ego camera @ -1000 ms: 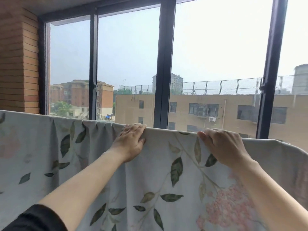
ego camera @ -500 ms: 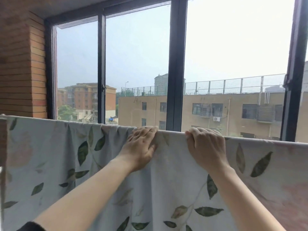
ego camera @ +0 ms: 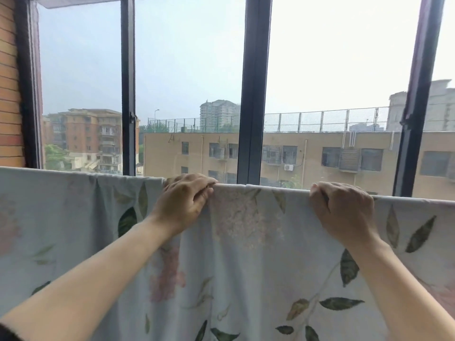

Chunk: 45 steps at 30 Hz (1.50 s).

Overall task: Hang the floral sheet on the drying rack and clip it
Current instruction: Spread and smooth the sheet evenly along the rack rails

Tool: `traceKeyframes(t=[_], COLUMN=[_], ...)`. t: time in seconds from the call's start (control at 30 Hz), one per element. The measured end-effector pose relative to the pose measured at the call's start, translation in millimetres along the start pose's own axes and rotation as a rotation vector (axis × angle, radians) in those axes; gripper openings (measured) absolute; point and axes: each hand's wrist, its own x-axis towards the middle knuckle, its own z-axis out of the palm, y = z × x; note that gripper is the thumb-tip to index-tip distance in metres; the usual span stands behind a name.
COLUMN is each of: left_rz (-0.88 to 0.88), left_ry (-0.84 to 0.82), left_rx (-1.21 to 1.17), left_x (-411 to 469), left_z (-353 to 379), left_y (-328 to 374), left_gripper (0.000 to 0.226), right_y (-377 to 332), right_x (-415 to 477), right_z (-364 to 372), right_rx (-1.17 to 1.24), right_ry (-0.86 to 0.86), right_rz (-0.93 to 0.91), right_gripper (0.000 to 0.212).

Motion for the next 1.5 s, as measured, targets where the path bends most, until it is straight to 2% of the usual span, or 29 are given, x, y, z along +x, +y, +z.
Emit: traceKeyframes(t=[0.13, 0.27, 0.43, 0.6, 0.77, 0.97, 1.1, 1.2, 1.33, 1.5], left_rz=[-0.003, 0.001, 0.001, 0.026, 0.053, 0.086, 0.079, 0.090, 0.126, 0.079], left_ry=[0.040, 0.180, 0.186, 0.166, 0.144, 0.120, 0.117, 0.084, 0.040, 0.090], left_rx=[-0.099, -0.156, -0.271, -0.298, -0.222, -0.192, -0.221, -0.234, -0.168, -0.048], left_x=[2, 2, 4, 0, -8, -7, -4, -1, -5, -19], left_z=[1, 5, -1, -9, -16, -20, -21, -24, -34, -43], left_y=[-13, -9, -20, -34, -46, -51, -48, -47, -67, -88], left_gripper=[0.044, 0.022, 0.012, 0.014, 0.032, 0.021, 0.024, 0.026, 0.025, 0.026], right_y=[-22, -73, -91, -99, -99, -100, -138, -173, -189, -199], right_x=[6, 13, 7, 6, 5, 10, 24, 25, 15, 16], right_z=[-5, 1, 17, 21, 22, 15, 11, 25, 43, 48], right_rx=[0.057, 0.114, 0.080, 0.082, 0.070, 0.059, 0.185, 0.230, 0.153, 0.131], right_ry=[-0.066, -0.122, -0.046, -0.017, -0.001, -0.083, -0.136, -0.195, -0.071, -0.012], right_rz=[0.076, 0.032, 0.031, 0.003, 0.029, 0.100, 0.015, -0.037, -0.033, -0.033], right_gripper=[0.040, 0.036, 0.039, 0.038, 0.040, 0.040, 0.034, 0.037, 0.040, 0.037])
